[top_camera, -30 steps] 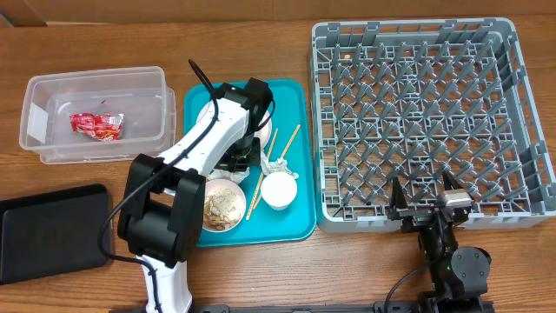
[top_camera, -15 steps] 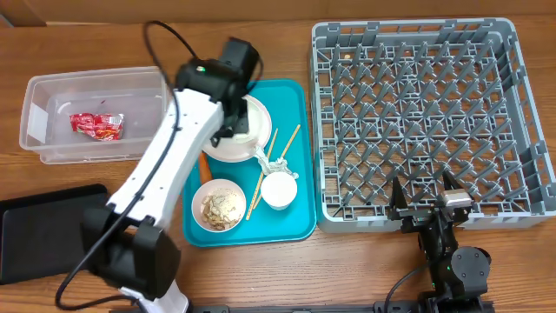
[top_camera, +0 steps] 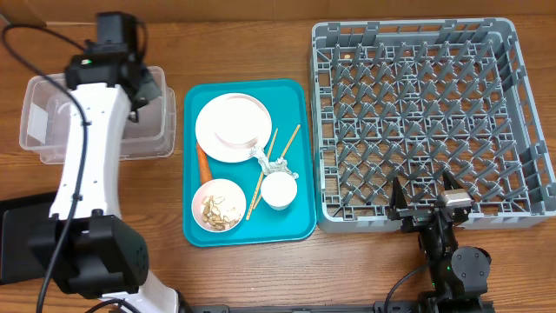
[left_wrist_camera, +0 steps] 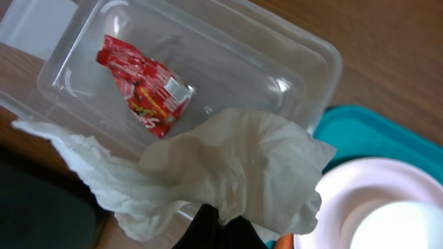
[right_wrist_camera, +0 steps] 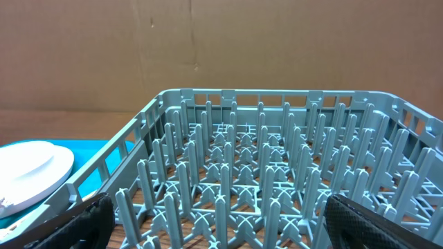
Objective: Sort waste into correct bins and load items into the dishwasher
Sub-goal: 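Carry the tissue left and drop it into the clear bin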
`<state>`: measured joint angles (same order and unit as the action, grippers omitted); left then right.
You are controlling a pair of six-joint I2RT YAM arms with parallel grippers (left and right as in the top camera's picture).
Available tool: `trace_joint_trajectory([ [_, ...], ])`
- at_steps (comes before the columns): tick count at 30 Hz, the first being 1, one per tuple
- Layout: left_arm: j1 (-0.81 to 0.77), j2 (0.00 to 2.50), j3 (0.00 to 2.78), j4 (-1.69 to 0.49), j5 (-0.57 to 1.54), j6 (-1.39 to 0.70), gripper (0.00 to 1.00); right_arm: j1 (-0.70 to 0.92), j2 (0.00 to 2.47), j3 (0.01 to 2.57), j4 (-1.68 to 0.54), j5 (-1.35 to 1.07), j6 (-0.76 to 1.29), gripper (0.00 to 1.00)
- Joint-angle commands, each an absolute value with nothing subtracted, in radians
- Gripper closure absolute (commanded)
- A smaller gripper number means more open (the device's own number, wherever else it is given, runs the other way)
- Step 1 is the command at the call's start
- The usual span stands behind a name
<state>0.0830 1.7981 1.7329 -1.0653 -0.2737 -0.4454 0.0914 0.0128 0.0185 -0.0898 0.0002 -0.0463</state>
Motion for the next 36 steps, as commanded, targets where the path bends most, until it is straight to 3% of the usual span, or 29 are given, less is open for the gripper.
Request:
trace_joint_trajectory([
  [1,0.144,1.807,1.749,-1.046,-0.167,-0.450,0.96,0.088,0.003,0.008,-0.084,-0.002,-0.050,0.00],
  [19,0.183,2.009,1.742,-1.009,-0.140,-0.448,0.94,0.088,0.003,0.008,-0.084,-0.002,-0.050,0.00],
  [22,0.183,2.001,1.744,-1.008,-0.134,-0.414,0.85,0.088,0.003,0.008,-0.084,-0.002,-0.050,0.00],
  [24,0.183,1.993,1.749,-1.010,-0.130,-0.395,0.57,0.088,0.003,0.008,-0.084,-0.002,-0.050,0.00],
  [26,0.183,1.983,1.755,-1.016,-0.130,-0.379,0.42,0.088,0.003,0.008,-0.084,-0.002,-0.050,0.00],
  [30,0.183,1.967,1.775,-1.024,-0.128,-0.373,0.35,0.088,0.003,0.008,-0.084,-0.002,-0.050,0.00],
  [36,0.182,1.940,1.843,-1.081,-0.034,-0.350,0.34,0.088,0.003,0.008,-0.084,-0.002,-0.050,0.00],
])
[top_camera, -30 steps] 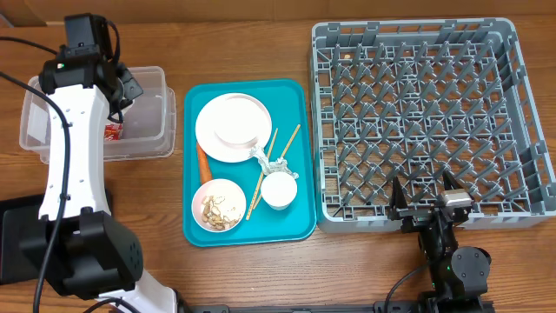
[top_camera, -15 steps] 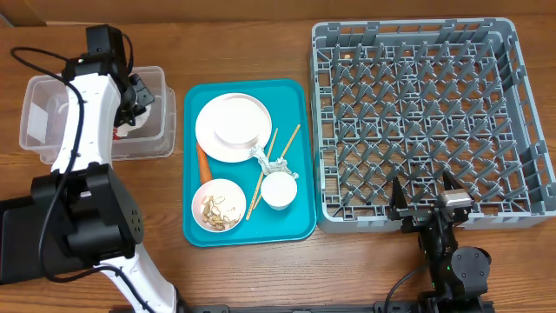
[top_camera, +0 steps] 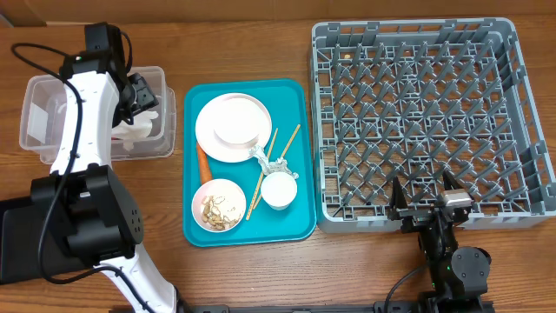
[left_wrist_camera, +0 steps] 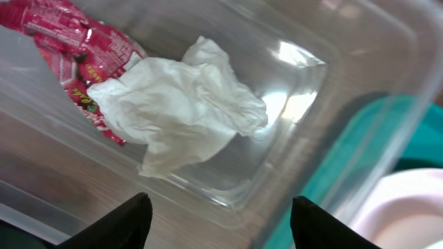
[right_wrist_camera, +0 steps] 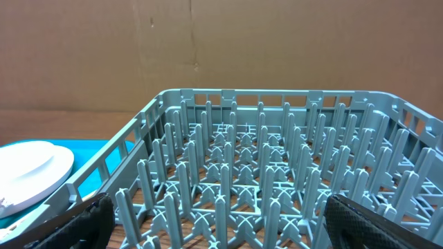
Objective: Sort waste into correct bins and load items into the dishwasher
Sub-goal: 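Carry the tissue left and drop it into the clear bin, then move the left gripper back to the remaining small tissue on the tray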
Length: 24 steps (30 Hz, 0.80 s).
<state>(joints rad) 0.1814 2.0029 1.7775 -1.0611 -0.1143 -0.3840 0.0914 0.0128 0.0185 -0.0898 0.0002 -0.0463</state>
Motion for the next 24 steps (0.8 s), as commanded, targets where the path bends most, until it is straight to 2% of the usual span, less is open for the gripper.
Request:
trace_joint_trajectory([
  [1,0.181,1.929,1.861,-1.102,0.006,-0.350,0.34,0.088,0.003,0.008,-0.084,-0.002,-0.050,0.00],
  [11,0.118,1.862,1.871,-1.216,0.218,-0.344,0.37,0.088,0.003,0.008,-0.084,-0.002,-0.050,0.00],
  [19,-0.059,1.863,1.869,-1.293,0.237,-0.344,0.35,0.088,0.003,0.008,-0.084,-0.002,-0.050,0.00],
  [21,-0.108,1.863,1.869,-1.291,0.237,-0.344,0.32,0.088,0.003,0.008,-0.084,-0.002,-0.050,0.00],
  [24,-0.181,1.863,1.869,-1.276,0.229,-0.344,0.18,0.088,0.003,0.008,-0.084,-0.002,-0.050,0.00],
])
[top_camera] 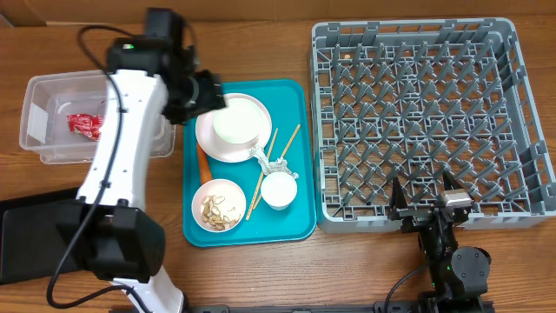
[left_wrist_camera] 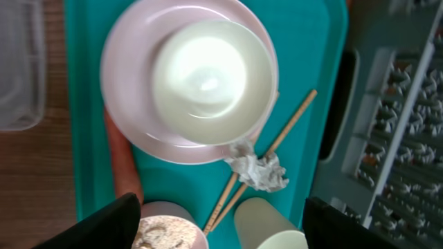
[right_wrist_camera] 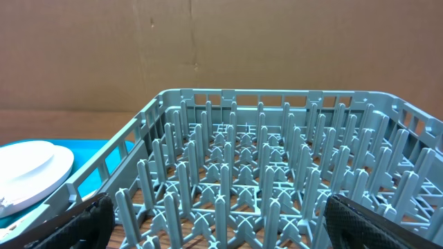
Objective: Sort waste into correct bins and load items into the dishwasher
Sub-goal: 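Move the left gripper back to the remaining small tissue on the tray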
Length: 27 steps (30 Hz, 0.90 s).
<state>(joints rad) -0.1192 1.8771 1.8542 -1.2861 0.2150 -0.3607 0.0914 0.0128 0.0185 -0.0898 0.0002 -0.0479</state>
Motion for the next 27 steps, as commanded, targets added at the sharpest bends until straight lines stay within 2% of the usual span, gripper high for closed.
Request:
trace_joint_trajectory([
  [1,-0.196,1.863,1.869,-1.269,0.225,-0.343,0.18,0.088,0.003,0.008,-0.084,-0.002,-0.050,0.00],
  [2,-0.209,1.863,1.869,-1.263,0.226,-0.343,0.15,0.088,0.003,0.008,-0.084,-0.002,-0.050,0.00],
  [3,-0.224,1.863,1.869,-1.258,0.226,-0.343,0.04,0.088,0.003,0.008,-0.084,-0.002,-0.050,0.00],
  [4,-0.234,1.863,1.869,-1.254,0.225,-0.343,0.00,0.088,0.003,0.008,-0.084,-0.002,-0.050,0.00],
  [9,-0.283,1.863,1.869,-1.238,0.222,-0.344,0.00,0.088,0.003,0.008,-0.084,-0.002,-0.049,0.00],
  [10,-0.290,1.863,1.869,-1.238,0.222,-0.344,0.05,0.088,0.003,0.008,-0.084,-0.002,-0.050,0.00],
  [12,-0.304,1.864,1.869,-1.242,0.222,-0.344,0.28,0.088,0.003,0.008,-0.084,-0.002,-0.050,0.00],
  [15,-0.337,1.869,1.867,-1.245,0.222,-0.348,0.46,0.088,0.003,0.008,-0.084,-0.002,-0.050,0.00],
  [19,-0.380,1.885,1.864,-1.245,0.204,-0.399,0.61,0.088,0.003,0.008,-0.084,-0.002,-0.049,0.00],
  [27,-0.428,1.911,1.835,-1.255,0.075,-0.517,0.61,0.088,0.003,0.008,-0.084,-0.002,-0.050,0.00],
])
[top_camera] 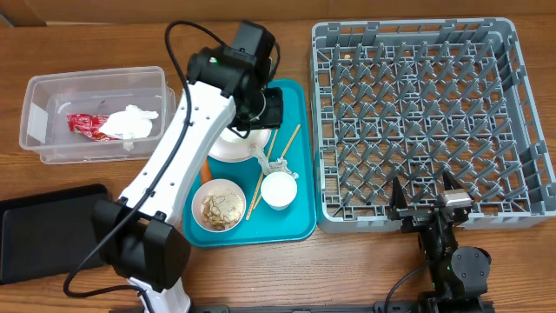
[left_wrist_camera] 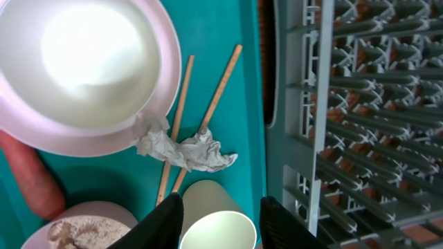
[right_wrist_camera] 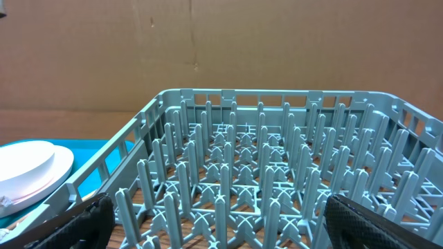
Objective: Sort waste into correct bins and load items into the dishwasher
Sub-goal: 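Move the left gripper back to the remaining small tissue on the tray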
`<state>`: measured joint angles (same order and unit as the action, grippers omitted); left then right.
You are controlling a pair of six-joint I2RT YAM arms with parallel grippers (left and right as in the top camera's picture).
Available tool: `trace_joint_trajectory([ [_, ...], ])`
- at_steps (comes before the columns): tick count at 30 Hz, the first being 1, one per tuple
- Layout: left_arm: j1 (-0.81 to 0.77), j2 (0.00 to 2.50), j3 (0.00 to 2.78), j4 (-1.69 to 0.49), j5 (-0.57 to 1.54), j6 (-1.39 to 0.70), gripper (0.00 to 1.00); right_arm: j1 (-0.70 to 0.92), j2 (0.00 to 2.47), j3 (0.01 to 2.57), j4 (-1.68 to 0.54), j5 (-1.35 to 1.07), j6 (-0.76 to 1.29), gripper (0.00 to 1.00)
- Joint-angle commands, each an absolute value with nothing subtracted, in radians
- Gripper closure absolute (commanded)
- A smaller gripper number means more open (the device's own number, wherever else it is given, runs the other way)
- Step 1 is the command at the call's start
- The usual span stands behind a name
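Note:
On the teal tray (top_camera: pixel 295 222) my left gripper (left_wrist_camera: pixel 216 225) hangs open, its wrist (top_camera: pixel 261 104) over the tray's far part. A white cup (left_wrist_camera: pixel 211 221) lies on its side below and between the fingers. Just past it are a crumpled wad (left_wrist_camera: pixel 187 149) and two chopsticks (left_wrist_camera: pixel 214 104). A small bowl (left_wrist_camera: pixel 90 55) sits on the pink plate (left_wrist_camera: pixel 41 135); an orange piece (left_wrist_camera: pixel 28 183) lies beside it. The bowl of scraps (top_camera: pixel 219 206) is at the tray's near left. My right gripper (right_wrist_camera: pixel 221 228) rests open at the grey rack's (top_camera: pixel 426 113) near edge.
A clear bin (top_camera: pixel 52 148) at the far left holds a red wrapper (top_camera: pixel 82 124) and a white napkin (top_camera: pixel 130 117). A black bin (top_camera: pixel 43 230) stands at the near left. The left arm crosses the tray's left side in the overhead view.
My left gripper, still open, has moved from above the plate at the tray's far left to the right, and now looks down on the wad, chopsticks and cup. The right arm has not moved.
My left gripper held a white napkin above the clear bin. Then it was open and the napkin lay in the bin beside the red wrapper. After that it was over the plate on the tray, and now it is above the cup.

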<state>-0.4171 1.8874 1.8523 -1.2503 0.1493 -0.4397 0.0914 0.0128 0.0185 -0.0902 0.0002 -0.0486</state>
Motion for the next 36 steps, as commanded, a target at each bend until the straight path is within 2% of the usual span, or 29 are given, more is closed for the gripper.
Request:
trace_joint_trajectory([
  [1,-0.431,1.911,1.826,-1.255,0.062,-0.533,0.61,0.088,0.003,0.008,-0.084,-0.002,-0.050,0.00],
  [10,-0.432,1.912,1.732,-1.226,0.007,-0.667,0.59,0.088,0.003,0.008,-0.084,-0.002,-0.050,0.00],
  [14,-0.432,1.912,1.641,-1.151,0.008,-0.723,0.52,0.088,0.003,0.008,-0.084,-0.002,-0.050,0.00],
  [16,-0.433,1.912,1.598,-1.108,0.008,-0.734,0.51,0.088,0.003,0.008,-0.084,-0.002,-0.050,0.00],
  [22,-0.433,1.912,1.510,-1.014,0.017,-0.759,0.52,0.088,0.003,0.008,-0.084,-0.002,-0.050,0.00],
  [36,-0.433,1.912,1.446,-0.958,0.019,-0.821,0.51,0.088,0.003,0.008,-0.084,-0.002,-0.050,0.00],
])
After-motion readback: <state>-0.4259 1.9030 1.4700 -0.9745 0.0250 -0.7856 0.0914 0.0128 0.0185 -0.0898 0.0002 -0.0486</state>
